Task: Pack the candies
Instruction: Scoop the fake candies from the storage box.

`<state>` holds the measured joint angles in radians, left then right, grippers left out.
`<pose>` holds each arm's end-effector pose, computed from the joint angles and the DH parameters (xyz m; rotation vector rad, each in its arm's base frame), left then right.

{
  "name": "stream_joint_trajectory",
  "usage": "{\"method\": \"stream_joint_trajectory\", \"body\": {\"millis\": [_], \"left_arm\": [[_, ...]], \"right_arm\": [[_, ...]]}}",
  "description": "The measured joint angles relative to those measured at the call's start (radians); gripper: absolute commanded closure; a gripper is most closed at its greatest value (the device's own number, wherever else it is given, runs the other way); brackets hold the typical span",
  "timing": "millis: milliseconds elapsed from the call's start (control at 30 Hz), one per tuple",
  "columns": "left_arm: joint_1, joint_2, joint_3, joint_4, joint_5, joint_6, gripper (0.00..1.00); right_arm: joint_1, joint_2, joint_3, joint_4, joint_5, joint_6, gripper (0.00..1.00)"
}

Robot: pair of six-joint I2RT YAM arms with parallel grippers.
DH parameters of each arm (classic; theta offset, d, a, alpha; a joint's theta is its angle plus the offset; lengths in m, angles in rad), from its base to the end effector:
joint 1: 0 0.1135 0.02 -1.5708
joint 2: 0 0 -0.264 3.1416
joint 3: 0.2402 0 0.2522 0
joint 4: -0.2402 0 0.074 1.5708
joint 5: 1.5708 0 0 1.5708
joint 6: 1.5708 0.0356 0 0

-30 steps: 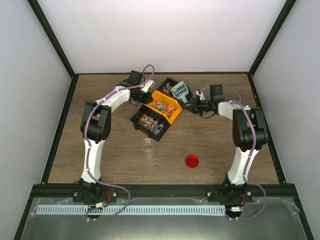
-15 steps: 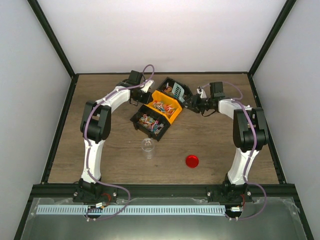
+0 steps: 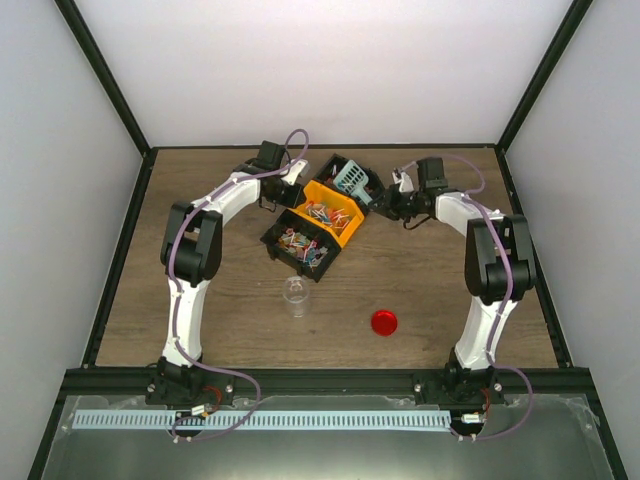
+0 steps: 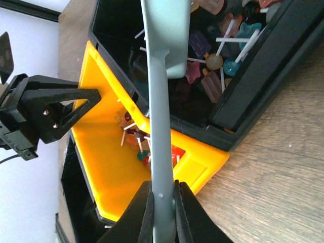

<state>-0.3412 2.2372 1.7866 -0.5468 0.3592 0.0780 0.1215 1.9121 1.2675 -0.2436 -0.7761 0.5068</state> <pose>0.4557 -0.1751 0.1782 0.6680 2.4804 -0.5609 0.3969 0.0736 0.1859 0.1204 2.4817 1.2258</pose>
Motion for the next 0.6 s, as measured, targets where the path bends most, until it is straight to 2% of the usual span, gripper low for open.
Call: {"method": "stream_joint_trajectory", "body": {"millis": [167, 467, 600], "left_arm": [[-0.001, 0.0, 0.0, -0.006, -0.019, -0.007, 0.61], [0.001, 0.0, 0.0, -0.023, -0.042, -0.022, 0.42], [0.001, -0.003, 0.001, -0.03, -0.035, -0.024, 0.39]], "right_arm": [[0.024, -0.01, 0.042, -0.071, 0.082, -0.065, 0.99], [0.052, -0.11, 0.047, -0.158, 0.244, -0.133, 0.99], [0.052, -0.122, 0.047, -0.18, 0.279, -0.15, 0.99]]}}
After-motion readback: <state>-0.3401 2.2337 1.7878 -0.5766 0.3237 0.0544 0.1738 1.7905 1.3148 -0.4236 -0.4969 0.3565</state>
